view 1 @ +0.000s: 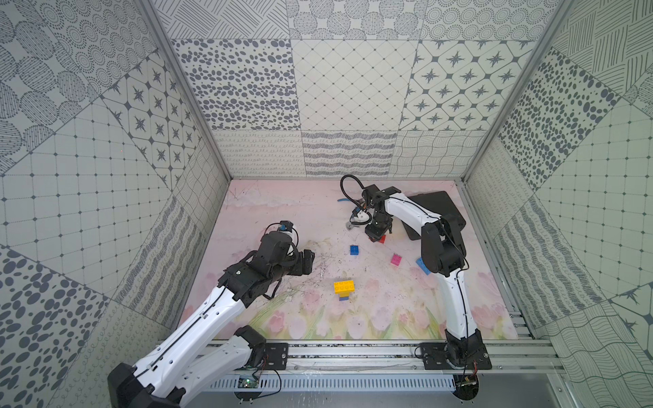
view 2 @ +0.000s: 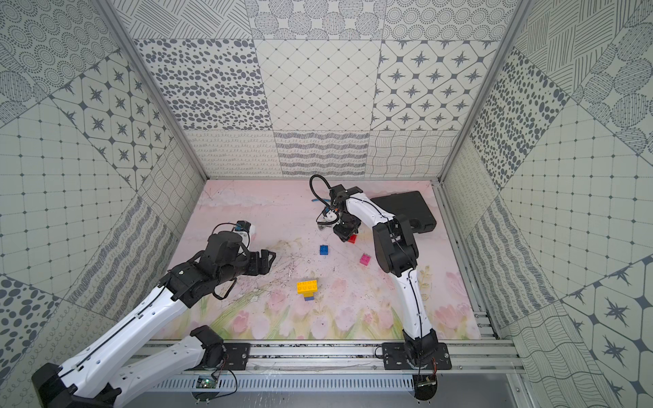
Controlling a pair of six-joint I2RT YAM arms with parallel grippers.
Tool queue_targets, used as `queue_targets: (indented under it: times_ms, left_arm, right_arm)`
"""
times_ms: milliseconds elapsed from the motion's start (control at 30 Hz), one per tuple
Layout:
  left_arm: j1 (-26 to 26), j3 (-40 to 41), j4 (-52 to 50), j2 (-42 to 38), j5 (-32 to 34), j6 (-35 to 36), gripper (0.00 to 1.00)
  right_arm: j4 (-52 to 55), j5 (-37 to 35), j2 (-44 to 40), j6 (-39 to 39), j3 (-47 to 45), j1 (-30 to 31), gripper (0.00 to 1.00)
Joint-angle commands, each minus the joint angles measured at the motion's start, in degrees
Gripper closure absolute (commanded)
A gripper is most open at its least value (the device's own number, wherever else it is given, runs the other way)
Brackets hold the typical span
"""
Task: Assemble a spoon with lego
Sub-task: Pick up the lego brick from the center of the board.
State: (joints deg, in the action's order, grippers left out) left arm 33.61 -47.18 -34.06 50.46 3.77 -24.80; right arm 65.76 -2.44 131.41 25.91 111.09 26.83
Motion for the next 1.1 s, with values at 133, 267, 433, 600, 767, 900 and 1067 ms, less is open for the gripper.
queue_targets:
  times_ms: [133,267,433,600,767,900,1067]
  left_arm:
    - [-1.21,0.06,-0.21,-0.62,0.15,1.5,0.12]
    - [-1.23,-0.03,-0.29,-1.06,0.41,1.77,0.12]
    - [-1.19,-0.12,-0.9,-1.37,0.87,1.55,0.12]
    - [-1.2,0.55,-1.58,-4.13,1.11,0.34,0.12]
    - [-1.2,2.58,-2.06,-8.46,0.1,-2.47,0.11]
    - [-1.18,5.69,-2.42,-12.27,-1.33,-5.38,0.1]
    - [-1.21,9.12,-2.56,-16.21,-2.81,-8.54,0.09]
  right_arm:
    - [1.3,-0.09,-0.14,-0.4,-1.04,0.17,0.59]
    - [0.62,-0.62,-1.02,-0.91,-0.9,0.24,0.69]
    - [-0.15,-2.54,-3.27,-1.64,-1.52,0.24,0.78]
    - [-0.02,-4.91,-8.57,-3.07,-1.98,0.7,0.82]
    - [-1.07,-4.66,-17.97,-3.88,-6.06,4.3,0.84]
    - [-0.27,-2.89,-25.37,-5.51,-8.85,9.22,0.85]
    - [1.74,-1.83,-32.13,-6.99,-12.36,17.1,0.85]
